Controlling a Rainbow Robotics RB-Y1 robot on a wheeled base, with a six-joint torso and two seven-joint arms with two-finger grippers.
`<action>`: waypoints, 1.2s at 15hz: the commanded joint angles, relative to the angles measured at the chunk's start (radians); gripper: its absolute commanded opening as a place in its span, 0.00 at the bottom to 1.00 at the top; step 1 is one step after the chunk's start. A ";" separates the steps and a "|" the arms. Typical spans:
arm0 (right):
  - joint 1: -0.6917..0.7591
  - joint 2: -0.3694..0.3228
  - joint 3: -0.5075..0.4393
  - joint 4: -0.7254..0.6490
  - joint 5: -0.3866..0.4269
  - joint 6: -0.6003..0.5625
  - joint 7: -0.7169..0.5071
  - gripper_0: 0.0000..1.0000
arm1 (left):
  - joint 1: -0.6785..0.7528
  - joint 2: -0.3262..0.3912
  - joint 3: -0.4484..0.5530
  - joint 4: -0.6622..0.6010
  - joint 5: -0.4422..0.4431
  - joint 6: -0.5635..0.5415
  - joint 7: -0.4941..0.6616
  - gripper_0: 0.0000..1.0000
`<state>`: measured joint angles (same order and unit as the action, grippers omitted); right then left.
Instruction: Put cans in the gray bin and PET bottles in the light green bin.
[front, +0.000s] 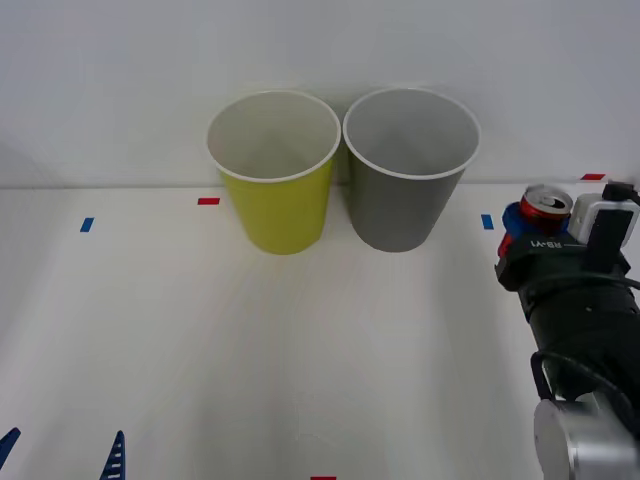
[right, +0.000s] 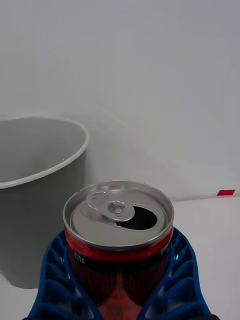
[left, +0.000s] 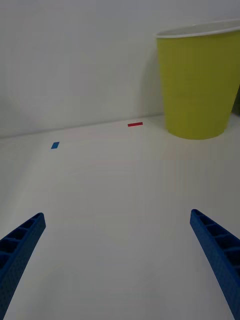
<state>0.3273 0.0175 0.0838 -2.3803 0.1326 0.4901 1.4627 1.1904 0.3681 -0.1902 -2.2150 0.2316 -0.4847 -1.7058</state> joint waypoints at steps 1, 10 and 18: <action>-0.070 0.000 0.065 -0.073 0.168 0.156 -0.133 0.00 | 0.000 0.000 0.000 0.000 0.000 0.000 0.000 1.00; -0.340 -0.021 0.103 -0.146 0.214 0.519 -0.191 0.00 | 0.000 0.000 0.000 0.000 0.000 0.000 0.000 1.00; -0.663 -0.129 0.054 -0.080 0.078 0.763 -0.168 0.00 | 0.000 0.000 0.000 0.000 0.000 0.000 0.000 1.00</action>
<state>-0.3101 -0.0999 0.1382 -2.4864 0.2176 1.2527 1.2931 1.1904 0.3682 -0.1902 -2.2150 0.2316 -0.4847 -1.7058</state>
